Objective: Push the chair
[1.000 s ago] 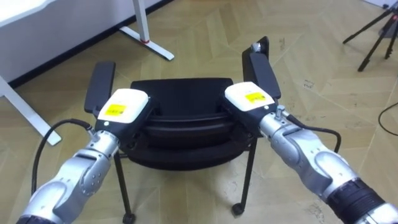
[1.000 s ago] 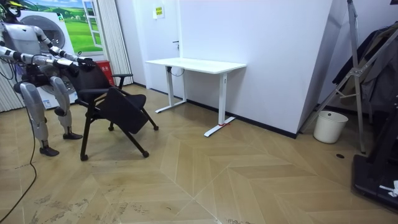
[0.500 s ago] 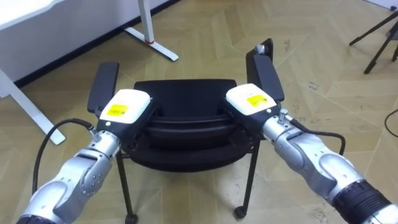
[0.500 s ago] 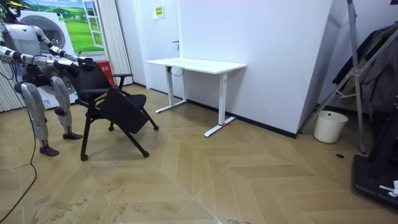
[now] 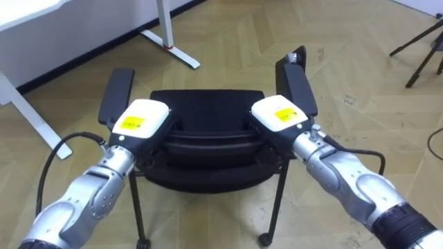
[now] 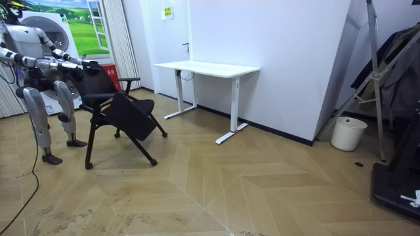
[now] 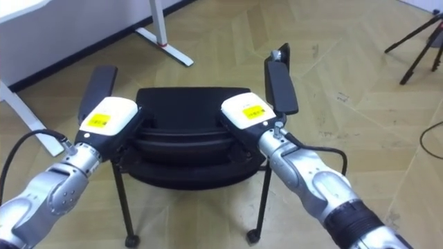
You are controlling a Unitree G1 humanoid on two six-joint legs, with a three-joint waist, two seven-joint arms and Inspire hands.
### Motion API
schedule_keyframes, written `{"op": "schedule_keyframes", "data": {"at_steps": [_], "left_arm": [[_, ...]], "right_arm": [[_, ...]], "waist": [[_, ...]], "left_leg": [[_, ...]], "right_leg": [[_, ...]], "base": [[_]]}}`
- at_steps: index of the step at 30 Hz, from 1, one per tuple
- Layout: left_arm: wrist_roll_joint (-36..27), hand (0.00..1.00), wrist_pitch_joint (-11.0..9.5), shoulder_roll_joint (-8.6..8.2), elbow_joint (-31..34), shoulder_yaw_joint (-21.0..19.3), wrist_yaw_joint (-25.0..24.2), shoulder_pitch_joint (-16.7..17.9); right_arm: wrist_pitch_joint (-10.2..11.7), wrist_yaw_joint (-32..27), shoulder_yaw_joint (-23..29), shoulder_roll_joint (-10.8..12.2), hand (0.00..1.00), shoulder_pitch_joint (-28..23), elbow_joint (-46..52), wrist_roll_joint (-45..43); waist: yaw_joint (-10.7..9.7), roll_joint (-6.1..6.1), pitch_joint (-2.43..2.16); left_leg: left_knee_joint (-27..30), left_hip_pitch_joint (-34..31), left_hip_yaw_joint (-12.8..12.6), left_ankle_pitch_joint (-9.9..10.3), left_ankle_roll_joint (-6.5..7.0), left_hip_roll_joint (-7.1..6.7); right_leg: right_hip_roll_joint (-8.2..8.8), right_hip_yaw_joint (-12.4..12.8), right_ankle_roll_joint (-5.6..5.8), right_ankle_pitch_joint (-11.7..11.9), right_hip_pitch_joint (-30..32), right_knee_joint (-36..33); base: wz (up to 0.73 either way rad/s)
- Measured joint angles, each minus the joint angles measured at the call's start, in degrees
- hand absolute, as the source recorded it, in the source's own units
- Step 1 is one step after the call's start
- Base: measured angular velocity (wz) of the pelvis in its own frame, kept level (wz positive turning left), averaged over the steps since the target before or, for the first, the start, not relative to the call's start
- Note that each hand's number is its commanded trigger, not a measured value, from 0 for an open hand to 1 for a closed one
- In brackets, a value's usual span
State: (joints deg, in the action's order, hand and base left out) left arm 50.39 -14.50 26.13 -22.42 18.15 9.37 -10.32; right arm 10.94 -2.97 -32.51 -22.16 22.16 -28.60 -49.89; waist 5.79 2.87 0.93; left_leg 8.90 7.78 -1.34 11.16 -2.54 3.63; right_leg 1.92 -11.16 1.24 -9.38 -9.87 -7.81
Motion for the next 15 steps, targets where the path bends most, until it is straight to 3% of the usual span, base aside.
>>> {"op": "schedule_keyframes", "data": {"at_steps": [6, 9, 10, 12, 13, 14, 15], "left_arm": [[0.67, 1.00, -1.49, -0.26, -2.36, -0.20, 0.12, -1.70], [0.94, 1.00, -2.65, -0.35, -3.90, -0.59, 0.52, -2.25], [0.94, 1.00, -3.34, -0.39, -5.33, -0.58, 1.18, -2.67], [0.98, 1.00, -3.38, -0.68, -5.94, -0.63, 1.55, -3.16], [0.88, 1.00, -3.45, -0.69, -5.75, -0.71, 1.76, -3.06], [0.91, 1.00, -3.45, -1.21, -5.66, -0.49, 1.87, -3.43], [0.92, 1.00, -3.45, -1.29, -5.62, -0.33, 2.03, -3.52]], "right_arm": [[0.34, -0.39, 0.34, 0.28, 1.00, 0.00, -0.64, -0.14], [0.97, -0.61, 0.36, 0.04, 1.00, -0.03, -0.64, -0.16], [1.35, -0.70, 0.50, -0.02, 1.00, -0.03, -0.78, -0.37], [2.00, -1.07, 0.78, -0.02, 1.00, 0.17, -1.44, -0.23], [2.32, -1.10, 1.04, -0.20, 1.00, 0.15, -1.33, 0.23], [2.90, -1.10, 1.26, -1.02, 1.00, 0.12, -0.84, 0.46], [3.15, -1.09, 1.31, -1.48, 1.00, 0.07, -0.76, 0.63]], "waist": [[0.93, 0.84, 0.45], [0.92, 1.05, 0.58], [0.95, 1.15, 0.65], [1.27, 1.12, 1.23], [1.50, 1.08, 1.44], [1.46, 0.70, 1.44], [1.59, 0.64, 1.45]], "left_leg": [[3.49, -1.55, -0.30, 0.04, -0.06, 0.11], [9.77, -5.35, -0.30, 0.06, -0.10, 0.33], [13.03, -6.92, -0.47, 0.06, -0.10, 0.56], [23.63, -12.32, -1.33, -0.12, -0.12, 1.32], [27.10, -16.33, -0.96, 1.07, 0.08, 1.49], [22.93, -19.28, -0.68, 2.00, 0.55, 0.85], [20.26, -20.48, -0.92, 1.57, 0.53, 0.33]], "right_leg": [[-0.02, -0.21, -0.54, -0.56, -0.30, -0.11], [-0.09, -1.37, -0.89, -0.76, -0.29, -0.10], [-0.18, -1.89, -1.50, -1.13, -0.38, -0.24], [0.02, -1.43, -2.80, -2.02, -1.29, -0.22], [-0.16, -1.00, -3.35, -3.48, -1.18, -0.97], [-0.64, -1.49, -3.74, -4.81, -0.12, -2.85], [-0.61, -1.51, -3.74, -5.61, 0.27, -4.02]], "base": [[0.02], [0.16], [0.17], [0.18], [0.24], [0.20], [0.07]]}}
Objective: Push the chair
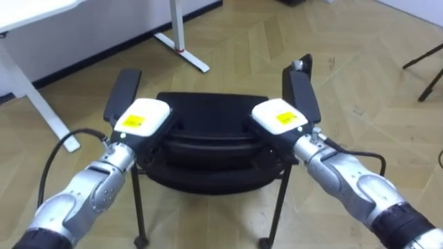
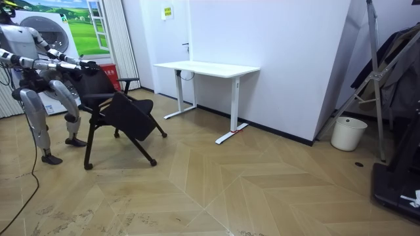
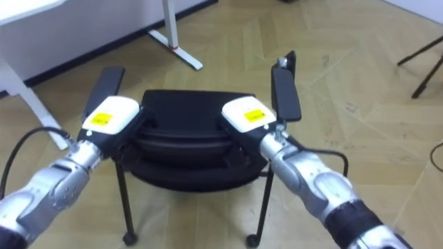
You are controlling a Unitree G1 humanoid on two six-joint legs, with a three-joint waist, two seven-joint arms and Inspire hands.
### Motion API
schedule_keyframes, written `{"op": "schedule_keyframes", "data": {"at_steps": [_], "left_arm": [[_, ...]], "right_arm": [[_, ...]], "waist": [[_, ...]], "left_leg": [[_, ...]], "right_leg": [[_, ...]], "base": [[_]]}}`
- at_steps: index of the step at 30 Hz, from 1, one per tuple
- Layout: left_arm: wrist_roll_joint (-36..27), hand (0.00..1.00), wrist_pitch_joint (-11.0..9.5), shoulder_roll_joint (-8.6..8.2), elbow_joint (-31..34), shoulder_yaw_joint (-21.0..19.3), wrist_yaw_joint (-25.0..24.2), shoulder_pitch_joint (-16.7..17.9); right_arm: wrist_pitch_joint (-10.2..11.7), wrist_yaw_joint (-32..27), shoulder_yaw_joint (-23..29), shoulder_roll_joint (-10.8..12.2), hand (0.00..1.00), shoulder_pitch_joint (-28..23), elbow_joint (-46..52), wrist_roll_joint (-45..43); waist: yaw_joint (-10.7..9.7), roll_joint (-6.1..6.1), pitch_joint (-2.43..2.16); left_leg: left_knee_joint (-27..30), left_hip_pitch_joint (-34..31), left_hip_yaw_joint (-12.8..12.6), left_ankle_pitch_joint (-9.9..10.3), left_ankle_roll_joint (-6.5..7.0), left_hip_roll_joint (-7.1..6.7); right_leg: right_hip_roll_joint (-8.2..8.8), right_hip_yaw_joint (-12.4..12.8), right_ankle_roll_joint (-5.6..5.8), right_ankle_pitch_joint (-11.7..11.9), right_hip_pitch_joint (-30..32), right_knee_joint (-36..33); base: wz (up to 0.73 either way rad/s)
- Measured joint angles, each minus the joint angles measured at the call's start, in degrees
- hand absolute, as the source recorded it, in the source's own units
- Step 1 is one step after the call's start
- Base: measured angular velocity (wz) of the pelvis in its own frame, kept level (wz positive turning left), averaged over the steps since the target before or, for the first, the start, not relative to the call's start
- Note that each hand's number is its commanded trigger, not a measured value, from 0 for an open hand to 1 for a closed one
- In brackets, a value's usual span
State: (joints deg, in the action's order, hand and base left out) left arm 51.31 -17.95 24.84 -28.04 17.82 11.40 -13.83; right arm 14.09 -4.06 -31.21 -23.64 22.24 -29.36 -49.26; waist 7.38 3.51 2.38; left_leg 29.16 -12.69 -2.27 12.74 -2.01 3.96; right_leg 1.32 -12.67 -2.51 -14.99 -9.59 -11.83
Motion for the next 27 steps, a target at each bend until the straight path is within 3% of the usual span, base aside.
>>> {"op": "schedule_keyframes", "data": {"at_steps": [1, 2, 3, 4, 7, 12, 15, 18, 19, 20, 21, 22, 23, 24, 26, 27], "left_arm": [[0.01, 1.00, -0.04, 0.07, 0.19, 0.36, 0.23, 0.04], [0.17, 1.00, -0.07, 0.27, 0.90, 0.39, 0.22, 0.88], [0.17, 1.00, -0.10, 0.66, 1.46, 0.38, 0.21, 1.56], [0.18, 1.00, -0.10, 1.46, 2.73, 0.37, 0.10, 2.17], [-0.01, 1.00, -0.28, 1.71, 3.40, 0.20, -0.14, 2.01], [-0.66, 1.00, -0.41, 1.63, 3.66, 0.20, -0.16, 2.15], [-0.93, 1.00, -0.46, 1.44, 3.77, 0.21, -0.46, 2.24], [-1.32, 1.00, -0.53, 1.54, 3.89, 0.21, -0.87, 2.17], [-1.32, 1.00, -0.53, 1.54, 3.78, 0.35, -1.05, 2.18], [-1.25, 1.00, -0.61, 1.55, 3.47, 0.39, -1.49, 2.18], [-1.21, 1.00, -0.67, 1.58, 3.31, 0.39, -1.68, 2.15], [-1.11, 1.00, -0.79, 1.63, 3.15, 0.39, -1.82, 2.13], [-1.10, 1.00, -0.82, 2.04, 3.16, 0.39, -1.85, 2.14], [-1.11, 1.00, -0.95, 2.48, 3.22, 0.38, -1.79, 2.11], [-1.18, 1.00, -1.84, 3.55, 2.96, -0.17, -0.74, 2.01], [-1.17, 1.00, -2.28, 3.71, 2.57, -0.45, -0.62, 2.03]], "right_arm": [[0.32, -0.05, 0.04, -0.62, 1.00, -0.26, 0.09, 0.14], [0.66, -0.16, 0.01, -0.61, 1.00, -0.97, 0.12, 0.13], [0.84, -0.30, 0.03, -0.30, 1.00, -1.53, 0.13, -0.03], [0.88, -0.72, 0.18, -0.09, 1.00, -2.24, 0.82, -0.57], [0.88, -1.13, 0.42, -1.37, 1.00, -3.19, 3.29, -0.63], [0.92, -1.04, 0.31, -2.53, 1.00, -3.29, 4.79, -0.86], [0.89, -0.76, 0.32, -2.99, 1.00, -3.34, 5.09, -0.87], [0.93, -1.04, 0.37, -2.89, 1.00, -3.31, 4.74, -0.75], [1.48, -1.12, 0.30, -2.81, 1.00, -3.32, 4.09, -0.55], [1.90, -1.18, 0.21, -2.30, 1.00, -3.36, 3.12, -0.51], [1.97, -1.17, 0.18, -2.09, 1.00, -3.39, 2.84, -0.52], [1.99, -1.08, 0.18, -1.62, 1.00, -3.44, 2.27, -0.52], [2.01, -1.28, 0.21, -1.04, 1.00, -3.46, 1.83, -0.62], [1.96, -1.27, 0.20, -0.77, 1.00, -3.39, 1.82, -0.66], [1.39, -1.61, 0.20, 0.54, 1.00, -3.07, 2.12, -1.33], [1.36, -1.68, 0.25, 0.88, 1.00, -3.08, 2.12, -2.02]], "waist": [[0.35, -0.55, -0.33], [1.16, -0.53, -0.50], [1.46, -0.19, -1.01], [1.30, 1.00, -1.57], [2.37, 1.28, -1.57], [4.10, 1.52, -1.48], [4.16, 2.50, -1.44], [4.03, 2.11, -1.36], [4.09, 2.13, -1.17], [4.05, 1.82, -0.91], [4.03, 1.50, -0.75], [4.03, 0.73, -0.39], [4.07, -0.19, -0.20], [4.15, -0.39, -0.28], [4.48, -1.13, -0.05], [4.25, -1.28, -0.11]], "left_leg": [[-5.60, -2.08, -0.87, -4.00, 0.47, -1.31], [-8.33, -2.36, -0.34, -9.72, 1.29, -2.61], [-8.43, -1.81, 0.12, -10.81, 2.37, -2.88], [-9.11, -1.55, -0.08, -10.95, 2.46, -3.88], [-9.95, -1.50, -0.70, -11.61, 3.06, -4.87], [-11.69, -0.36, -2.31, -11.28, 3.44, -5.95], [-11.26, 0.42, -2.82, -9.77, 4.22, -7.89], [-7.72, 0.34, -3.02, -6.89, 5.27, -8.48], [-6.18, 0.91, -3.12, -5.29, 5.66, -8.74], [-5.04, 2.07, -2.85, -3.69, 6.08, -8.58], [-4.52, 2.58, -2.45, -2.84, 6.37, -8.38], [-4.14, 3.69, -1.65, -1.53, 6.78, -7.81], [-4.47, 4.57, -0.04, -0.83, 6.95, -7.64], [-4.76, 4.72, 0.83, -0.63, 7.04, -7.67], [-6.23, 6.05, 3.70, -0.40, 7.28, -7.43], [-6.73, 6.50, 4.46, -0.58, 7.55, -7.44]], "right_leg": [[0.12, 0.00, 0.12, -1.72, 0.39, -1.58], [0.16, 0.52, 0.57, -3.26, 0.60, -3.30], [0.25, 0.65, 0.80, -3.87, 0.61, -3.77], [0.67, 0.49, 1.22, -4.27, 0.75, -3.92], [1.38, 0.49, 1.36, -4.30, 1.42, -3.78], [3.51, 1.03, 2.01, -5.13, 1.40, -3.89], [5.90, 0.51, 3.21, -7.42, 1.41, -7.44], [9.04, -2.46, 5.16, -7.59, 6.55, -23.36], [10.80, -2.42, 5.54, -5.87, 8.95, -30.84], [11.73, -2.36, 5.15, -2.78, 10.62, -36.25], [11.80, -2.05, 4.96, -0.85, 11.31, -38.39], [11.69, -1.54, 4.86, 3.50, 12.54, -41.65], [11.30, -1.42, 4.40, 5.49, 14.00, -43.87], [10.93, -1.45, 4.46, 4.14, 15.20, -44.30], [7.67, -1.76, 3.60, -0.30, 20.71, -40.97], [6.74, -1.76, 3.55, -0.64, 21.87, -38.69]], "base": [[-0.22], [-0.27], [-0.09], [0.04], [-0.02], [-0.06], [0.07], [0.02], [0.06], [0.05], [0.00], [-0.04], [-0.09], [-0.27], [-0.21], [0.33]]}}
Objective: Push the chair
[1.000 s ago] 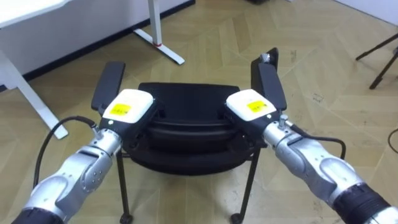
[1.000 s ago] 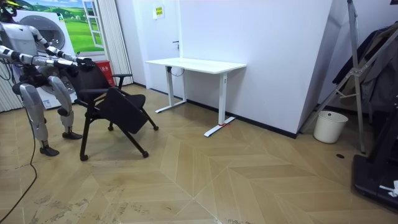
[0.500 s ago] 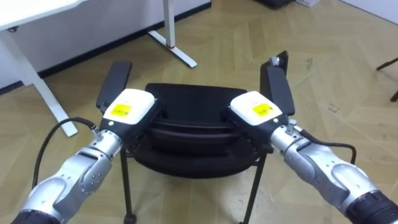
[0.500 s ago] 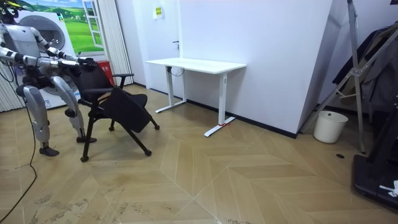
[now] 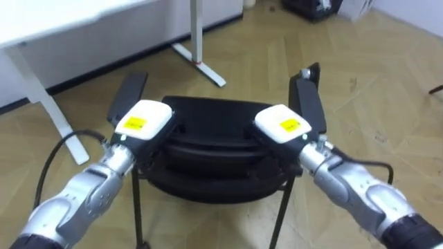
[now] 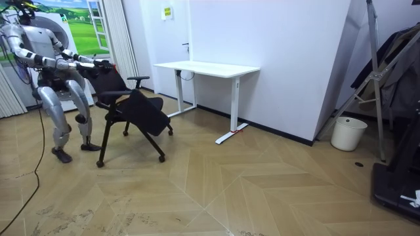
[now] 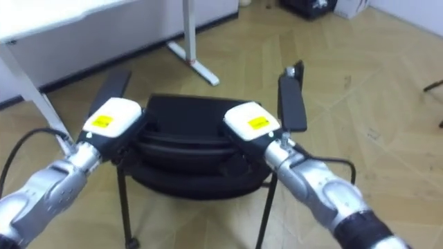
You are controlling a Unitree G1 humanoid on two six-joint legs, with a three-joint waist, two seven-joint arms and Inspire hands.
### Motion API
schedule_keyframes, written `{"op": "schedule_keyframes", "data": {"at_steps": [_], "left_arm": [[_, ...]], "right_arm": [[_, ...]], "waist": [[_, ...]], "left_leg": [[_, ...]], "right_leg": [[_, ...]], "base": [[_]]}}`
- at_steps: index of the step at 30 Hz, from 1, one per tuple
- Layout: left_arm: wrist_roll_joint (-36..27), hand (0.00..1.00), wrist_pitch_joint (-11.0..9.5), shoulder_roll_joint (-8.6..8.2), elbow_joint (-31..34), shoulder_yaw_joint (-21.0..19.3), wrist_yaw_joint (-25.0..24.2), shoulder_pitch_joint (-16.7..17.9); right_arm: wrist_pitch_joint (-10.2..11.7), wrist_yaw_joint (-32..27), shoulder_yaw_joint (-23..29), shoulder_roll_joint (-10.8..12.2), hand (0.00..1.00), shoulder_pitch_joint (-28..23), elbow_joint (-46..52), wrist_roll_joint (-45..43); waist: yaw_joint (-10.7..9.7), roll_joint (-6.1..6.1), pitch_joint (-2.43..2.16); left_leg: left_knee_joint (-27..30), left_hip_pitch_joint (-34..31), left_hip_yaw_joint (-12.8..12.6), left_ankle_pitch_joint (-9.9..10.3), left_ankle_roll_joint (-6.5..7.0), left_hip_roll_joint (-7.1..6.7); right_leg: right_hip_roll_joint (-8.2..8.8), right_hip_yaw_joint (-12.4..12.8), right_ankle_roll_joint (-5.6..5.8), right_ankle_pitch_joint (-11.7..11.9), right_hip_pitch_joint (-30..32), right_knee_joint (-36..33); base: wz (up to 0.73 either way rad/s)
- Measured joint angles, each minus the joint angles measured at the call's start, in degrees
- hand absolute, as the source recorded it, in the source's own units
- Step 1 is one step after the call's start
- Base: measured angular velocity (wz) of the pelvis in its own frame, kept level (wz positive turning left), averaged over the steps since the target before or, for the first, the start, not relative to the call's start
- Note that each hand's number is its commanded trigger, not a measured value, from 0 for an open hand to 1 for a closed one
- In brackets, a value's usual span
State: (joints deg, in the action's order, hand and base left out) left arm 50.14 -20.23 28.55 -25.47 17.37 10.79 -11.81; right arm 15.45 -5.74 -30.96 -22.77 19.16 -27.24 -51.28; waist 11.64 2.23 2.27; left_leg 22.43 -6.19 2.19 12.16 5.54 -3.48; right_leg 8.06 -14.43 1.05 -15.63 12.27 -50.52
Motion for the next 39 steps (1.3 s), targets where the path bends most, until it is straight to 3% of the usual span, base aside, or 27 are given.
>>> {"op": "schedule_keyframes", "data": {"at_steps": [2, 3, 5, 6, 7, 9, 10, 11, 13, 15, 17, 18, 20, 21, 23, 25, 28, 30, 33, 34, 35, 37, 38, 39], "left_arm": [[0.05, 1.00, -0.30, 0.38, -0.61, -0.26, 0.86, 0.47], [0.04, 1.00, -0.29, 0.37, -0.67, -0.26, 1.11, 0.53], [0.05, 1.00, -0.30, -0.03, -1.58, -0.25, 1.77, 0.96], [0.04, 1.00, -0.35, -0.24, -2.21, -0.25, 2.13, 1.09], [0.04, 1.00, -0.41, -1.19, -3.29, -0.25, 2.33, 1.14], [0.04, 1.00, -0.36, -1.53, -3.37, -0.29, 2.82, 1.04], [0.07, 1.00, 0.02, -1.98, -3.29, -0.31, 3.01, 0.51], [0.07, 1.00, 0.23, -1.94, -3.04, -0.41, 2.94, -0.08], [0.62, 1.00, 0.27, -2.20, -3.17, -0.71, 2.78, -0.73], [1.22, 1.00, 0.26, -2.34, -2.91, -1.41, 2.76, -0.93], [1.30, 1.00, 0.21, -2.59, -3.47, -1.53, 2.81, -1.27], [1.30, 1.00, 0.20, -2.58, -3.62, -1.53, 2.77, -1.19], [1.30, 1.00, 0.09, -2.57, -3.79, -1.56, 2.93, -0.69], [1.32, 1.00, 0.09, -2.56, -3.87, -1.55, 2.93, -0.59], [1.46, 1.00, 0.09, -2.55, -4.29, -1.54, 3.69, -0.24], [1.57, 1.00, 0.14, -2.64, -4.74, -1.51, 4.65, -0.26], [1.95, 1.00, 0.66, -3.22, -4.88, -1.50, 5.34, -0.46], [2.05, 1.00, 1.10, -3.64, -4.85, -1.38, 5.78, -0.35], [2.06, 1.00, 1.97, -4.19, -4.57, -0.84, 5.97, -0.07], [2.05, 1.00, 2.33, -4.16, -3.88, -0.82, 5.98, 0.44], [2.06, 1.00, 2.54, -4.10, -3.18, -0.85, 5.93, 0.76], [2.08, 1.00, 2.88, -3.94, -1.74, -1.04, 5.41, 1.46], [2.08, 1.00, 3.13, -3.86, -0.55, -1.51, 5.10, 2.21], [2.07, 1.00, 3.26, -3.72, 0.02, -1.61, 4.98, 2.62]], "right_arm": [[0.11, 0.35, 0.01, 0.95, 1.00, -0.07, 0.00, -0.61], [0.26, 0.49, 0.01, 0.99, 1.00, -0.06, 0.01, -0.69], [1.18, 0.85, 0.02, 0.98, 1.00, -0.06, -0.41, -0.90], [1.57, 0.86, 0.02, 0.86, 1.00, -0.06, -0.87, -0.86], [2.24, 0.97, 0.05, 0.53, 1.00, -0.06, -1.53, -0.83], [2.28, 0.94, 0.38, 0.40, 1.00, 0.27, -1.50, -0.86], [2.34, 0.97, 0.71, 0.14, 1.00, 0.59, -1.50, -0.87], [2.26, 1.02, 0.80, 0.14, 1.00, 1.34, -1.66, -0.87], [2.17, 0.90, 0.86, 0.19, 1.00, 1.93, -2.19, -0.82], [2.15, 1.02, 0.87, 0.23, 1.00, 2.47, -2.30, -0.76], [1.98, 2.13, 0.86, 0.43, 1.00, 2.89, -2.30, -0.79], [1.97, 2.37, 0.84, 0.56, 1.00, 2.88, -2.44, -0.83], [2.15, 2.80, 0.84, 1.14, 1.00, 2.87, -3.00, -1.11], [2.20, 2.83, 0.84, 1.28, 1.00, 2.81, -3.19, -1.16], [2.19, 2.94, 0.82, 1.77, 1.00, 2.71, -3.44, -1.13], [2.16, 2.75, 0.83, 1.93, 1.00, 2.71, -3.64, -0.96], [2.17, 2.43, 1.09, 1.83, 1.00, 2.85, -3.75, -1.26], [2.18, 2.13, 1.25, 1.77, 1.00, 2.85, -3.78, -2.10], [2.24, 2.05, 1.28, 1.36, 1.00, 2.68, -3.70, -2.17], [2.29, 1.95, 1.25, 1.20, 1.00, 2.56, -3.50, -2.21], [2.32, 1.77, 1.25, 1.02, 1.00, 2.50, -3.14, -2.22], [2.31, 1.51, 1.25, 0.71, 1.00, 1.91, -2.40, -2.27], [2.25, 1.55, 1.25, 0.50, 1.00, 1.58, -1.54, -2.35], [2.24, 1.54, 1.25, 0.40, 1.00, 1.38, -1.14, -2.35]], "waist": [[-2.17, -0.03, -0.01], [-2.78, 0.05, -0.07], [-3.88, 0.92, -0.50], [-4.21, 0.87, -0.53], [-4.62, 0.54, -1.07], [-4.63, 0.63, -1.46], [-4.73, 0.40, -1.60], [-4.44, 0.46, -1.56], [-3.46, 0.39, -1.53], [-2.60, 0.63, -1.48], [-1.91, 1.11, -1.18], [-1.93, 1.09, -1.16], [-0.87, 1.16, -0.49], [-0.84, 1.07, -0.46], [-0.16, 1.34, -0.19], [-0.49, 1.57, 0.04], [-1.04, 1.99, 0.21], [-1.09, 2.60, 0.29], [-1.57, 2.67, 0.16], [-1.22, 2.72, -0.17], [-0.72, 2.88, -0.37], [0.35, 3.09, -1.02], [0.69, 2.96, -1.13], [0.93, 2.85, -1.23]], "left_leg": [[-1.08, 1.78, 3.46, 0.46, -0.13, -0.49], [-0.95, 2.16, 4.16, 0.84, -0.19, -0.58], [-0.55, 4.48, 6.30, 2.74, -0.99, -2.06], [-0.24, 5.47, 7.09, 3.47, -1.12, -2.34], [0.86, 6.45, 8.21, 4.98, -1.71, -2.37], [1.31, 6.90, 7.15, 6.62, -2.95, -1.04], [1.21, 6.99, 6.66, 7.22, -3.74, 0.09], [0.52, 7.42, 5.31, 7.60, -4.44, 1.57], [-0.40, 8.60, 4.34, 7.92, -5.33, 3.25], [-0.21, 9.62, 3.68, 8.39, -6.22, 4.45], [5.53, 9.34, 0.16, 8.61, -6.61, 6.02], [8.25, 8.67, -0.45, 8.59, -6.63, 6.40], [21.54, 4.93, -1.37, 6.26, -9.32, 8.27], [24.60, 3.79, -1.65, 4.96, -9.47, 8.90], [32.63, 1.07, -3.31, -0.41, -9.12, 11.05], [35.10, -0.55, -3.27, -2.24, -9.77, 11.93], [34.04, -5.45, -3.68, -1.73, -9.42, 12.40], [28.60, -8.46, -4.19, -1.65, -9.29, 11.60], [14.38, -12.57, -5.83, -2.06, -9.24, 8.81], [6.89, -13.12, -7.45, -3.08, -9.06, 7.57], [-0.16, -13.22, -8.76, -5.42, -8.29, 6.37], [-7.97, -13.10, -9.91, -9.04, -7.51, 4.23], [-11.70, -12.28, -9.86, -11.39, -6.85, 2.81], [-13.08, -11.78, -9.83, -12.56, -6.57, 2.25]], "right_leg": [[-3.80, 1.90, -0.29, 0.81, 3.18, 13.48], [-4.38, 2.34, -0.41, 1.82, 3.83, 17.22], [-4.77, 5.26, -0.53, 7.99, 4.16, 30.67], [-4.51, 5.32, -0.97, 10.14, 3.46, 31.28], [-4.86, 5.30, -2.08, 11.95, 2.27, 30.29], [-5.30, 4.47, -4.10, 12.91, 2.20, 28.35], [-5.81, 3.07, -5.43, 12.12, 1.77, 28.18], [-6.45, 2.25, -6.19, 11.30, 1.59, 27.67], [-7.66, 1.52, -7.62, 10.14, 0.72, 27.50], [-8.36, 0.93, -8.31, 7.74, 0.33, 25.92], [-8.63, 0.40, -9.08, 4.45, -1.02, 23.55], [-8.75, 0.09, -9.20, 3.76, -1.75, 23.37], [-9.37, -0.66, -10.19, 0.87, -4.61, 21.55], [-9.56, -1.10, -10.43, 0.25, -5.42, 21.37], [-10.10, -2.07, -11.47, -1.74, -7.92, 20.70], [-10.16, -3.45, -11.77, -2.64, -9.79, 21.84], [-9.99, -4.56, -11.90, -2.87, -11.50, 24.18], [-9.41, -5.23, -11.83, -3.07, -12.51, 25.57], [-9.33, -6.02, -11.42, -3.32, -14.52, 27.95], [-9.33, -5.97, -11.32, -3.75, -14.86, 28.11], [-9.35, -5.59, -11.30, -4.43, -15.25, 28.10], [-9.51, -4.76, -11.04, -5.25, -15.73, 28.11], [-9.64, -4.28, -10.78, -5.90, -16.56, 28.22], [-9.70, -4.09, -10.64, -6.25, -16.95, 28.24]], "base": [[0.77], [0.81], [0.65], [0.66], [0.62], [0.52], [0.42], [0.34], [0.13], [0.08], [0.12], [0.15], [0.08], [0.10], [0.15], [0.39], [0.28], [0.25], [0.16], [-0.08], [-0.15], [-0.24], [-0.22], [-0.24]]}}
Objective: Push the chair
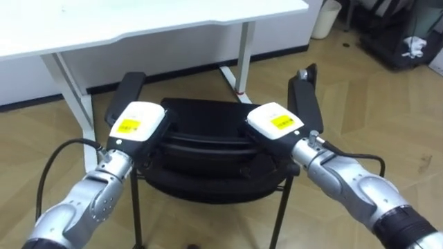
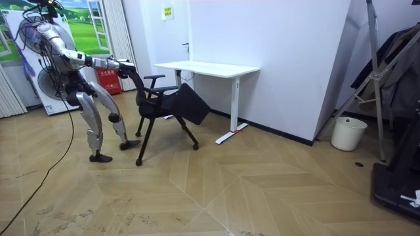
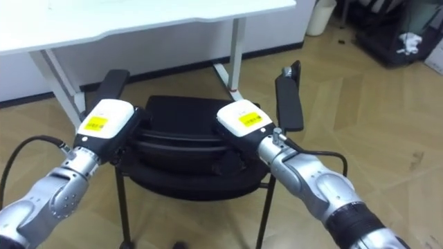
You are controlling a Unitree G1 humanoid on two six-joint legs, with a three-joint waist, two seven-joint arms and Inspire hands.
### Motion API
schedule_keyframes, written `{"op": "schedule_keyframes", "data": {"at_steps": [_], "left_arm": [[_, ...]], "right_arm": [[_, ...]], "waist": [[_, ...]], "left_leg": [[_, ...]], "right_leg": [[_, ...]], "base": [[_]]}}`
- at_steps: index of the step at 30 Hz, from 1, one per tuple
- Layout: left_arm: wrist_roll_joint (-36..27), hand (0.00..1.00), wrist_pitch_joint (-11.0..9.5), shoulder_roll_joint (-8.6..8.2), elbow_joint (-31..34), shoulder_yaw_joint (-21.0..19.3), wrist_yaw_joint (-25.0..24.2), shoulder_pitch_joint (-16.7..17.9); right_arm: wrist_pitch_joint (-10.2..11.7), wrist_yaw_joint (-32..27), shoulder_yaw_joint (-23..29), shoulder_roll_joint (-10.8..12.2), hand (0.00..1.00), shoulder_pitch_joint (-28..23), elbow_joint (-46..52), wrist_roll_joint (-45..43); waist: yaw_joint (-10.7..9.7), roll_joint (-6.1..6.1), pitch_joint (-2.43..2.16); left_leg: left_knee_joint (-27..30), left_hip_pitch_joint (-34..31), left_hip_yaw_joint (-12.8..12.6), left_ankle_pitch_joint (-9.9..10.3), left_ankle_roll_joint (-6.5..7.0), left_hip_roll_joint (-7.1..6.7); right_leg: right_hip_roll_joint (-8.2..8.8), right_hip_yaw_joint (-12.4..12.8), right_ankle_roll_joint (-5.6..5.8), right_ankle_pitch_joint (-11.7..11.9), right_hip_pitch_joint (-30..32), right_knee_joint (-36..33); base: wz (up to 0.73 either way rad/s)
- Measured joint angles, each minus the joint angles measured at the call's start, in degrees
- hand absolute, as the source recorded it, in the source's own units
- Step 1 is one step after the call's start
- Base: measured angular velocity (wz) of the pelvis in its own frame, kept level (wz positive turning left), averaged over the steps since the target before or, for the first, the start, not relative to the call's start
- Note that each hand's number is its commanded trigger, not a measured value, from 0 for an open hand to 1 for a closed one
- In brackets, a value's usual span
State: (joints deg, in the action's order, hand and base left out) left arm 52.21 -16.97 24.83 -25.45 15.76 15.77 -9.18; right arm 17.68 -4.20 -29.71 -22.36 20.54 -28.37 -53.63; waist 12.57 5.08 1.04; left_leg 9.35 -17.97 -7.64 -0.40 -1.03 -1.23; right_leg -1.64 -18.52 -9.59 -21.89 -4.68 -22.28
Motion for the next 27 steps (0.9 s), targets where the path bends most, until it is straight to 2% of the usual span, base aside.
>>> {"op": "schedule_keyframes", "data": {"at_steps": [1, 2, 3, 4, 6, 8, 9, 11, 12, 14, 15, 16, 17, 18, 19, 20, 21, 22, 23, 24, 26, 27], "left_arm": [[-0.33, 1.00, 0.38, 0.33, 1.33, -0.16, -0.25, 0.87], [-0.34, 1.00, 0.79, 0.45, 2.96, -0.80, -0.73, 1.86], [-0.32, 1.00, 1.09, 0.38, 3.79, -1.18, -0.92, 2.38], [-0.30, 1.00, 1.53, 0.38, 4.81, -1.61, -1.23, 3.07], [-0.29, 1.00, 1.75, 0.46, 5.26, -1.83, -1.32, 3.28], [-0.29, 1.00, 2.38, 0.64, 6.28, -1.87, -1.83, 3.28], [-0.29, 1.00, 2.46, 0.64, 6.43, -1.90, -1.95, 3.20], [-0.30, 1.00, 2.55, 0.48, 6.39, -1.95, -2.98, 2.44], [-0.31, 1.00, 2.55, 0.39, 6.39, -1.98, -3.06, 2.39], [-0.26, 1.00, 2.75, -0.04, 6.28, -1.94, -3.44, 2.13], [-0.26, 1.00, 2.75, -0.05, 6.15, -1.92, -3.59, 2.04], [-0.27, 1.00, 2.75, 0.11, 6.08, -1.74, -3.63, 2.00], [-0.26, 1.00, 2.75, 0.33, 6.07, -1.47, -3.63, 2.01], [-0.25, 1.00, 2.85, 0.42, 6.06, -1.32, -3.58, 2.01], [-0.28, 1.00, 2.81, 0.53, 5.80, -1.06, -3.58, 1.98], [-0.28, 1.00, 2.57, 0.66, 5.25, -0.99, -3.44, 1.97], [-0.28, 1.00, 2.26, 0.84, 4.93, -1.06, -3.32, 1.98], [-0.43, 1.00, 1.20, 1.06, 3.90, -1.29, -2.61, 1.97], [-0.55, 1.00, 0.31, 1.27, 3.12, -1.61, -2.45, 1.97], [-0.57, 1.00, -0.21, 1.45, 2.65, -1.84, -2.43, 2.01], [-0.33, 1.00, -1.42, 2.05, 1.03, -2.64, -2.37, 2.32], [-0.33, 1.00, -1.44, 2.37, 1.03, -2.71, -2.30, 2.71]], "right_arm": [[-0.01, -0.01, -0.04, 0.02, 1.00, -0.24, 0.59, 0.00], [-0.02, 0.12, -0.07, -0.16, 1.00, -0.25, 1.33, 0.00], [-0.01, 0.19, -0.07, -0.27, 1.00, -0.26, 1.67, -0.03], [0.00, 0.23, -0.08, -0.34, 1.00, -0.26, 2.13, -0.15], [0.01, -0.29, -0.11, -0.33, 1.00, -0.27, 2.19, -0.28], [-0.03, -0.93, -0.17, -0.35, 1.00, -0.23, 2.24, -0.27], [-0.04, -0.99, -0.16, -0.38, 1.00, -0.16, 2.25, -0.30], [-0.16, -1.47, 0.01, -0.63, 1.00, -0.05, 2.24, -0.30], [-0.17, -1.45, 0.01, -0.74, 1.00, 0.03, 2.35, -0.29], [-0.24, -1.30, 0.02, -0.95, 1.00, 0.06, 2.28, -0.27], [-0.26, -1.33, 0.01, -0.92, 1.00, 0.07, 2.14, -0.25], [-0.26, -1.35, -0.02, -0.80, 1.00, 0.09, 2.01, -0.22], [-0.13, -1.38, -0.23, -0.72, 1.00, 0.07, 1.62, -0.08], [-0.02, -1.47, -0.29, -0.56, 1.00, 0.03, 1.25, 0.08], [0.54, -1.61, -0.40, -0.24, 1.00, -0.04, 0.32, 0.61], [0.79, -1.65, -0.44, 0.06, 1.00, -0.26, 0.04, 0.67], [0.86, -1.55, -0.44, 0.23, 1.00, -0.32, 0.07, 0.66], [0.96, -1.13, -0.47, 0.40, 1.00, -0.53, 0.44, 0.66], [1.05, -0.93, -0.65, 0.50, 1.00, -0.84, 0.81, 0.64], [1.06, -0.88, -0.83, 0.69, 1.00, -0.90, 0.78, 0.50], [0.89, -0.85, -1.98, 2.25, 1.00, -1.07, -0.24, 0.50], [0.77, -0.77, -2.39, 2.57, 1.00, -1.11, -0.35, 0.50]], "waist": [[0.71, 0.24, -0.23], [1.15, 0.37, -0.29], [1.34, 0.37, -0.30], [1.88, 0.48, -0.27], [2.04, 0.92, -0.24], [2.40, 2.74, -0.19], [2.63, 3.05, -0.14], [3.24, 3.50, 0.07], [3.36, 3.68, 0.15], [3.23, 4.00, 0.44], [3.34, 3.89, 0.50], [3.58, 3.78, 0.60], [3.51, 3.53, 0.75], [3.45, 3.31, 0.90], [3.23, 2.48, 1.35], [3.36, 1.87, 1.60], [3.61, 1.56, 1.70], [3.41, 0.88, 1.71], [3.73, 0.10, 1.75], [3.89, -0.12, 1.77], [3.61, -0.78, 1.82], [3.61, -0.59, 1.64]], "left_leg": [[-1.26, 0.96, 0.01, -3.02, 1.72, -0.52], [-1.65, 1.76, -0.08, -5.36, 2.04, -0.71], [-1.42, 2.06, -0.02, -6.22, 2.54, -0.93], [-1.03, 2.65, 0.12, -7.17, 3.71, -1.56], [0.65, 3.01, 0.12, -7.74, 4.80, -2.47], [2.96, 3.24, -1.19, -5.50, 5.86, -4.01], [3.49, 3.21, -1.53, -4.79, 5.91, -4.23], [6.70, 2.98, -1.88, -1.50, 6.29, -5.20], [7.47, 2.97, -1.90, -0.72, 6.50, -5.58], [9.71, 4.04, -1.96, 2.38, 6.91, -6.57], [10.21, 4.35, -1.93, 3.12, 7.03, -6.63], [10.52, 5.43, -1.97, 4.51, 7.21, -6.62], [10.45, 6.76, -1.41, 5.76, 7.32, -6.46], [10.42, 7.67, -0.99, 6.27, 7.33, -6.30], [10.31, 9.60, 0.14, 7.71, 7.42, -5.82], [10.38, 11.06, 0.55, 9.18, 7.64, -5.43], [10.38, 11.55, 0.63, 9.62, 7.65, -5.24], [10.37, 12.34, 0.86, 10.25, 7.61, -4.78], [10.29, 13.31, 0.87, 10.80, 7.42, -4.15], [10.05, 13.97, 0.92, 10.99, 7.21, -3.94], [10.05, 16.13, 2.12, 12.33, 5.99, -2.91], [10.08, 16.46, 2.31, 12.61, 5.72, -2.58]], "right_leg": [[-0.02, 1.14, 0.41, -0.75, -0.53, 0.00], [0.02, 2.02, 0.93, -1.27, -1.07, 0.34], [0.08, 2.39, 1.20, -1.42, -1.36, 0.75], [0.48, 2.92, 1.81, -1.76, -2.35, 1.40], [1.24, 3.12, 2.95, -2.35, -4.12, 2.49], [3.14, 4.20, 4.34, -2.86, -5.37, 2.50], [3.61, 4.22, 4.85, -2.95, -5.48, 2.36], [5.04, 4.14, 6.94, -3.20, -6.49, 1.36], [5.59, 4.17, 7.48, -3.45, -6.42, 0.24], [7.79, 4.25, 9.24, -3.47, -4.90, -7.64], [8.25, 4.27, 10.24, -2.90, -4.09, -10.46], [9.50, 4.17, 12.24, -0.76, -1.97, -16.84], [10.15, 4.00, 12.52, 3.27, -0.10, -22.73], [10.32, 4.03, 12.65, 5.61, 0.62, -25.06], [10.44, 4.13, 12.76, 10.05, 1.86, -29.83], [11.19, 4.43, 12.29, 10.20, 4.40, -34.57], [11.83, 4.36, 11.90, 9.60, 6.22, -36.92], [13.08, 4.51, 11.25, 8.27, 10.39, -40.55], [14.00, 4.80, 11.11, 6.79, 14.48, -41.30], [14.33, 5.22, 11.18, 6.08, 16.34, -40.81], [14.44, 5.95, 11.28, 5.17, 20.94, -32.17], [14.53, 6.49, 11.32, 5.23, 21.72, -28.74]], "base": [[-0.27], [-0.28], [-0.28], [-0.20], [-0.07], [0.02], [-0.07], [-0.02], [0.08], [0.08], [0.00], [0.00], [0.04], [0.12], [0.00], [-0.04], [-0.04], [0.04], [0.00], [0.00], [0.15], [0.25]]}}
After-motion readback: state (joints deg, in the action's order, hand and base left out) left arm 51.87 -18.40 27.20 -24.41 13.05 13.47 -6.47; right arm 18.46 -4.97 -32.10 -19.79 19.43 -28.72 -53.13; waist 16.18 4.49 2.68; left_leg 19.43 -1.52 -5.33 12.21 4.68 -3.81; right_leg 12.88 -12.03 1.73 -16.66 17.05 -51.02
